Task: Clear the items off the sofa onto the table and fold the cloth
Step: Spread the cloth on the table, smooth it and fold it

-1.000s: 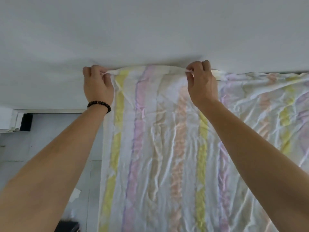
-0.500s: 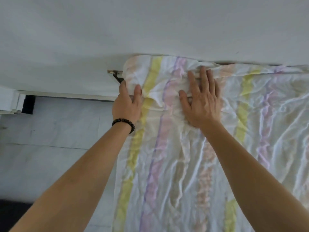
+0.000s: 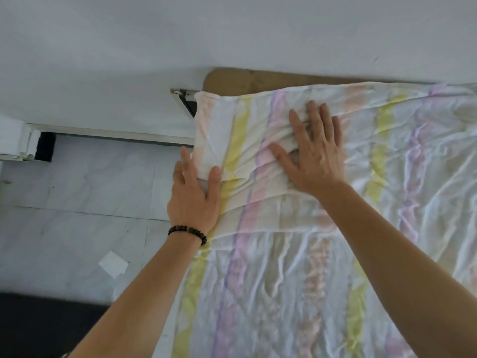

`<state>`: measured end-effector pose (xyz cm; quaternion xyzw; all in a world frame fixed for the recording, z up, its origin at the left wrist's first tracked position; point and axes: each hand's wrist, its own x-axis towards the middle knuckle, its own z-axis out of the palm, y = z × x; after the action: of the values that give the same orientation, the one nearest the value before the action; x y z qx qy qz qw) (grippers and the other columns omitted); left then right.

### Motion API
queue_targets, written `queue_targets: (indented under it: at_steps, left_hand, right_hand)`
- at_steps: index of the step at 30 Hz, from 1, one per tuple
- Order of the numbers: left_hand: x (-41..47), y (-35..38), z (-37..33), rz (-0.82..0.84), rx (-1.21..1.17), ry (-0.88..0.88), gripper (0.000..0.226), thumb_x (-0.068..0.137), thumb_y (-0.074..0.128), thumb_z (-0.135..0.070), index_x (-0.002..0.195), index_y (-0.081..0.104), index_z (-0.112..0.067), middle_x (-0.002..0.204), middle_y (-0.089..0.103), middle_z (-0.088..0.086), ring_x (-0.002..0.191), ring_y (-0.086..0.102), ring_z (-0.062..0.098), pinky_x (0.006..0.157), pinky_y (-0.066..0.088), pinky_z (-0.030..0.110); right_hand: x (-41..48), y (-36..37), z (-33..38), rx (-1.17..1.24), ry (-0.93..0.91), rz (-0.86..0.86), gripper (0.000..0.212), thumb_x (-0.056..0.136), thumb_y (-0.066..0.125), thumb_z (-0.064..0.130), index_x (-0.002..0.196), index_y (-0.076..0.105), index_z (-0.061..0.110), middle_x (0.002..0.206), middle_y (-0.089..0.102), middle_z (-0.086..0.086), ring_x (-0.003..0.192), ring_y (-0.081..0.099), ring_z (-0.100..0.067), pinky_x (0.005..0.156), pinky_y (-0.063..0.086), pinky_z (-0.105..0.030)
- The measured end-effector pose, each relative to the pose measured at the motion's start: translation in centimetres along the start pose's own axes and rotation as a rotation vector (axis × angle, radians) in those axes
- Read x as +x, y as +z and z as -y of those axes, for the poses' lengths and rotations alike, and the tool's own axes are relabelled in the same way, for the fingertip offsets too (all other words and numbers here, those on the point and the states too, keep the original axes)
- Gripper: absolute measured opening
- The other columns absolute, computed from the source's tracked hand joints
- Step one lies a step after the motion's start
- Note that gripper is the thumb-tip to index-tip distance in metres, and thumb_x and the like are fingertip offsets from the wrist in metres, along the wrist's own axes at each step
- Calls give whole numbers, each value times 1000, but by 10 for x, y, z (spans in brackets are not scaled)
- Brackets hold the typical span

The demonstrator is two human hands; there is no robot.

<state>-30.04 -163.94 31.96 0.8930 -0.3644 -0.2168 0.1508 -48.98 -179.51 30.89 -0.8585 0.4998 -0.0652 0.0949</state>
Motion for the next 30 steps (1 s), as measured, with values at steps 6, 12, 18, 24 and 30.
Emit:
queue_targets:
  at_steps: [6, 12, 18, 24, 30]
  left_hand:
    - [38, -12, -40, -151, 154, 310, 61, 99, 23, -56, 152, 23, -25, 160, 18, 14, 146, 15, 35, 112, 21, 57]
    - [118, 8, -78, 28, 355, 270, 78, 89, 11, -73, 154, -4, -33, 162, -14, 6, 149, -7, 33, 113, 12, 62]
    - [138, 8, -76, -71, 258, 281, 76, 88, 19, -74, 152, 11, -35, 163, 2, 8, 146, 15, 36, 109, 29, 54]
    - [124, -11, -64, -271, 97, 305, 51, 101, 28, -44, 142, 42, -17, 150, 35, 13, 131, 41, 31, 101, 41, 42]
    - [-17, -20, 13, -265, -176, 240, 59, 101, 40, -36, 146, 33, 2, 150, 32, 27, 140, 32, 37, 115, 23, 33]
  right_hand:
    - [-15, -21, -16, 126, 112, -109, 67, 99, 31, 62, 156, 24, 27, 164, 8, -16, 152, 3, -35, 121, 5, -55]
    - [4, -19, -45, 6, 235, 97, 79, 90, 22, 79, 156, 11, 38, 166, -5, -9, 151, -9, -35, 119, -2, -59]
    - [16, -8, -55, -98, 226, 86, 86, 84, 16, 87, 155, 4, 41, 166, -6, -6, 151, -9, -34, 117, -5, -61]
    - [26, -15, -56, -67, 209, 88, 77, 92, 17, 75, 157, 8, 35, 166, -2, -11, 151, -6, -36, 118, -6, -60]
    - [-65, -20, 0, 34, 223, -175, 68, 103, 33, 53, 157, 17, 16, 163, 7, -22, 150, 2, -40, 121, 4, -56]
